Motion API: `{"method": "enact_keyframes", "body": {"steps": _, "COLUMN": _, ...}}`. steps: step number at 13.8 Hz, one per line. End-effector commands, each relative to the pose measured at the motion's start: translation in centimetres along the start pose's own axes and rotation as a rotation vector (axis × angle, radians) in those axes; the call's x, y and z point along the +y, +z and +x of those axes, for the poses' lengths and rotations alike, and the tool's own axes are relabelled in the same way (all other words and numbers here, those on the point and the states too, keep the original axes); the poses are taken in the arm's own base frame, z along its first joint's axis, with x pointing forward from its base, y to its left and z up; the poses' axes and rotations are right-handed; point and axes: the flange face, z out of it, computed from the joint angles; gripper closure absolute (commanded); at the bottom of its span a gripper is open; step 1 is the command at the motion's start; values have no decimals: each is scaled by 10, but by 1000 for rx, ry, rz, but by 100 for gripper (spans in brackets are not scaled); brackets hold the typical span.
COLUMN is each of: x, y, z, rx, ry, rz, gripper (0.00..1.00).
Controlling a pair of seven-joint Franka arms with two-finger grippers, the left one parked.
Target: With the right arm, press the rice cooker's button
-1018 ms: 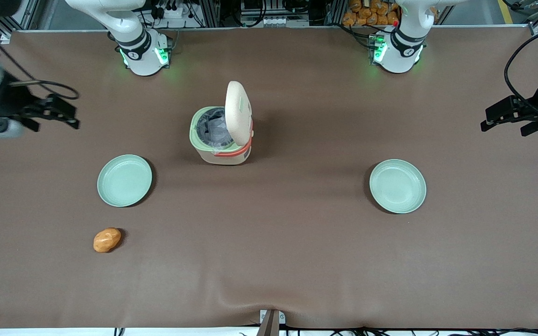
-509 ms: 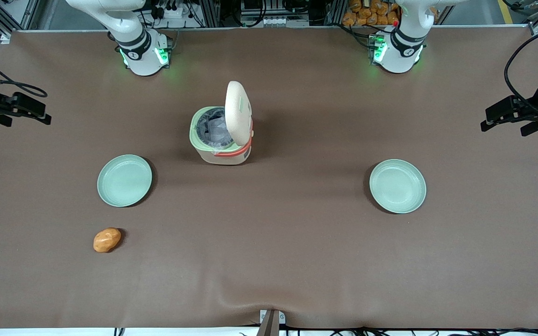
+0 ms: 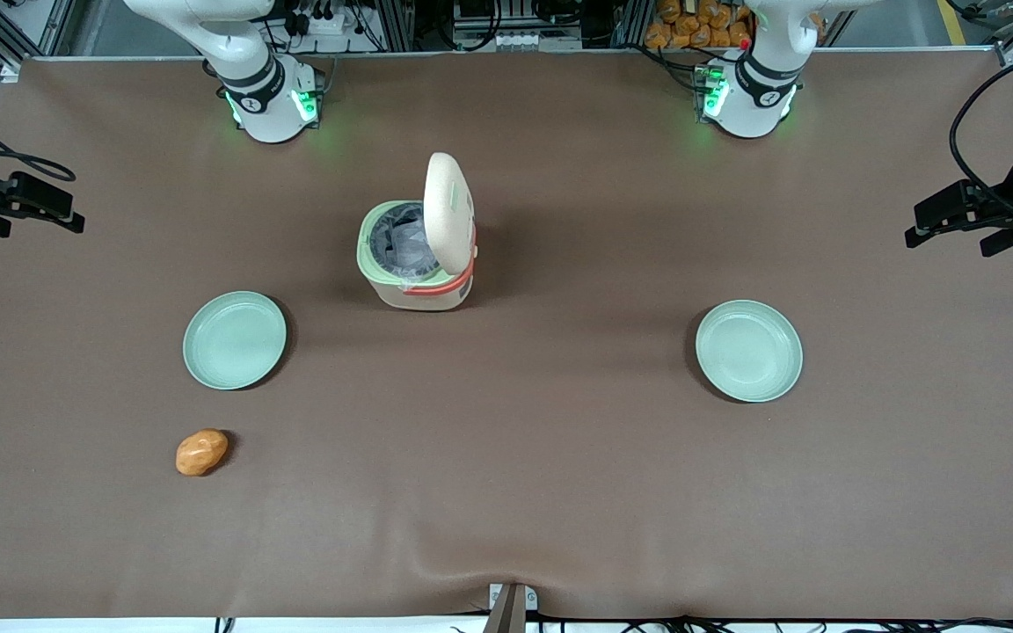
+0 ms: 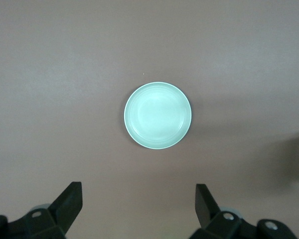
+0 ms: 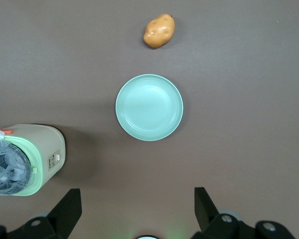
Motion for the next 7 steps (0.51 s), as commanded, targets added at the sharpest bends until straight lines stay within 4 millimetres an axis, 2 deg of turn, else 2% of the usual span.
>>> {"method": "enact_keyframes", "body": {"steps": 1, "x": 0, "y": -5, "z": -3, "rx": -1, "ry": -13, "rz": -15, "gripper": 0}}
{"method": "enact_keyframes", "body": {"steps": 7, "x": -2, "y": -5, "z": -4, "rx": -6, "ry": -12, "rz": -43, "gripper": 0}}
